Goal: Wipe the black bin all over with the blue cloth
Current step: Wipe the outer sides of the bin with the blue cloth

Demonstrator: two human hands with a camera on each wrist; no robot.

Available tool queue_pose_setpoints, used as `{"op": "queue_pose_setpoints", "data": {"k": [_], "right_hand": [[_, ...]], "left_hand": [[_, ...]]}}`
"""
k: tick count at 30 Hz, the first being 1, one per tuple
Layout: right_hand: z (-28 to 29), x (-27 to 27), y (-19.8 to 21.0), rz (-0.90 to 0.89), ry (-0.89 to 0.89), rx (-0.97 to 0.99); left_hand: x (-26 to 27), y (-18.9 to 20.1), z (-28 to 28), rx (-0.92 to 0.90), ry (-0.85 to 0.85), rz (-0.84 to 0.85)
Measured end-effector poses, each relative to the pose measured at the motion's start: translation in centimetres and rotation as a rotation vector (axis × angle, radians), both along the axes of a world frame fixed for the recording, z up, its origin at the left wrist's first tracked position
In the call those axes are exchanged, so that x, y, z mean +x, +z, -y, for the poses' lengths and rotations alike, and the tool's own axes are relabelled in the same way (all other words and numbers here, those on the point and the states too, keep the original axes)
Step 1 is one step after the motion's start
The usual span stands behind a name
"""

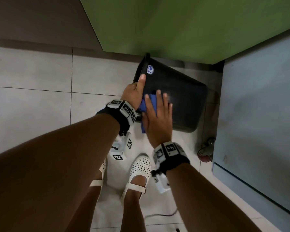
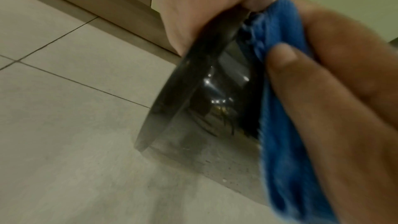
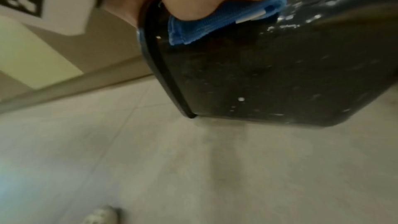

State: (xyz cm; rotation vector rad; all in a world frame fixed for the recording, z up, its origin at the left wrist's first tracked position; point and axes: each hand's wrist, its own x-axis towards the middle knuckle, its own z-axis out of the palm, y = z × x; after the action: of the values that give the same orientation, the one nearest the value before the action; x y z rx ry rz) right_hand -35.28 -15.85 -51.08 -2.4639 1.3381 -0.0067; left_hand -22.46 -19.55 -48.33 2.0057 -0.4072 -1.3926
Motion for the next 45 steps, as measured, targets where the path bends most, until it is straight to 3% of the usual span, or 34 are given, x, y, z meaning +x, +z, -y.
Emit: {"op": "queue_pose_setpoints", "data": {"k": [2, 6, 8, 14, 19, 22, 26, 28, 31, 35, 39, 45], "right_hand": [[0.9, -2.5, -0.2, -0.033, -0.067, 0.011], [3.2, -6.3, -0.2, -0.053, -0.470, 0.131], [3.8, -6.6, 0.0, -0.031, -0.563, 0.146], [5.9, -5.3, 2.1, -0.025, -0.587, 0.121], [7.4, -4.5, 3.9, -0.098, -0.523, 0.239], [7.2, -4.2, 3.9, -0.076, -0.491, 0.184], [8.1, -3.6, 3.6, -0.068, -0.527, 0.198], [9.4, -3.3, 3.6, -0.084, -0.540, 0.222], [11.0, -2.5, 3.8, -0.118, -0.542, 0.263], [12.1, -2.0, 4.0, -0.115, -0.547, 0.254], [12.3, 0.0, 4.4, -0.088, -0.512, 0.283], [7.7, 6.3, 3.7, 0.142, -0.303, 0.083]], "left_hand": [[0.1, 0.0, 0.2, 0.016, -0.042, 0.066], [0.2, -0.5, 0.4, 0.041, -0.066, 0.071], [0.1, -0.4, 0.4, 0.063, -0.067, 0.076], [0.5, 2.5, 2.1, 0.198, -0.137, 0.066], [1.6, 3.6, 1.7, 0.364, -0.208, 0.070], [2.1, 3.8, 1.0, 0.379, -0.108, -0.018], [2.7, 3.8, -1.8, 0.120, 0.111, -0.433], [2.4, 3.9, -3.4, 0.065, 0.117, -0.475], [0.9, 3.8, -5.4, 0.082, -0.080, -0.281], [0.2, 3.8, -4.4, 0.117, -0.090, -0.020], [0.6, 3.7, -2.1, 0.080, -0.098, 0.053], [0.6, 3.6, -0.1, 0.060, -0.072, 0.081]]}}
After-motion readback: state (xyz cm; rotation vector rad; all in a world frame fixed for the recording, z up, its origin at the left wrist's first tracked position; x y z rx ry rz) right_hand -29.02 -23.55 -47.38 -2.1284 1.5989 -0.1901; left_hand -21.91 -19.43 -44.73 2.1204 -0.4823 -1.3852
